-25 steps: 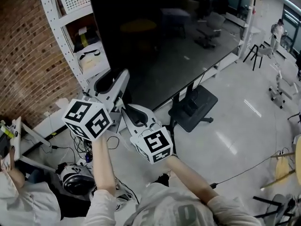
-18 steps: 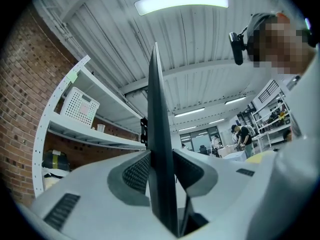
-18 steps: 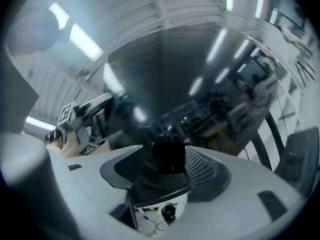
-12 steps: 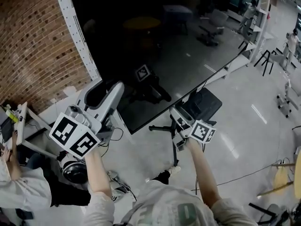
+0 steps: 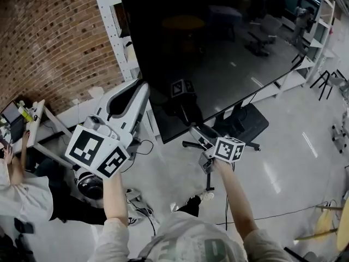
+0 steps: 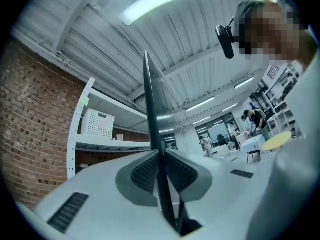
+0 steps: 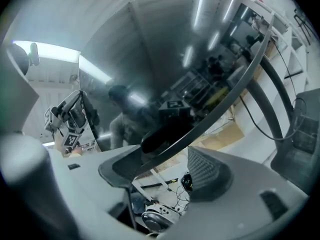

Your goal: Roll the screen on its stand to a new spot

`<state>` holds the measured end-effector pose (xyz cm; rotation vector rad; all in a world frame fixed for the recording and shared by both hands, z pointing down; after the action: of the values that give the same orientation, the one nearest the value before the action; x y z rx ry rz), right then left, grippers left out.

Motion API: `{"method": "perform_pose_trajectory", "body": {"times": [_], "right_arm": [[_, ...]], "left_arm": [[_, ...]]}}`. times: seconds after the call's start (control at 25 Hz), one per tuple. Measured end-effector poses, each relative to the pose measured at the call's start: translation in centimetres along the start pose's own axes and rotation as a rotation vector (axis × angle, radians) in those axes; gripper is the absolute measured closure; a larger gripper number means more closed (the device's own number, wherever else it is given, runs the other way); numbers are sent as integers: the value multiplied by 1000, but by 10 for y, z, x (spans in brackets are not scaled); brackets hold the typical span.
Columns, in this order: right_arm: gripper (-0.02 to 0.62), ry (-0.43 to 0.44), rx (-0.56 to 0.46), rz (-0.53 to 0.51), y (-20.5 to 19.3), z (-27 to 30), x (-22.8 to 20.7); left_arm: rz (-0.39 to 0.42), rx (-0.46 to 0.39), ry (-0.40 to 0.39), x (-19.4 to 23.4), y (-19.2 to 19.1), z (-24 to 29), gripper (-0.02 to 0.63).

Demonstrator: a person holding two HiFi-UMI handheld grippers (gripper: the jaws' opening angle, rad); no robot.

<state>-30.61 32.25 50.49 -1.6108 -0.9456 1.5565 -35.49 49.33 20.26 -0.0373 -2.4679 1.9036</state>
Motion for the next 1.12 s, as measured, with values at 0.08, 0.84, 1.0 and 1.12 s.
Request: {"method": "perform_pose_trajectory", "body": {"times": [0.08,0.84,1.0,1.12], "right_arm": [[322,-4,11,-14,-4,6,5],[324,-109,34,-332,34,-4,25],[375,-204,-97,-548,84,-26,58],[542,-309,-237,-689,128,-50,94]], "left_arm": [[-35,-10,37,6,-3,1,558],[-192,-171,262,59,-24,-39,558],[-124,-191,290,40,-15,-39,558],[-95,-202,288,21,-16,-37,558]]}}
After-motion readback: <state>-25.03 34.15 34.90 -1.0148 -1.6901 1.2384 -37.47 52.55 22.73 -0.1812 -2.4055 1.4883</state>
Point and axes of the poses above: the fingertips, and each gripper's own axes: z forward along the fingers, x to its left, y out of its top, the point moved 2 cm from there along -z, backward along the fingers, and after that the axes turned 10 degrees about -z, right-handed, at the moved point
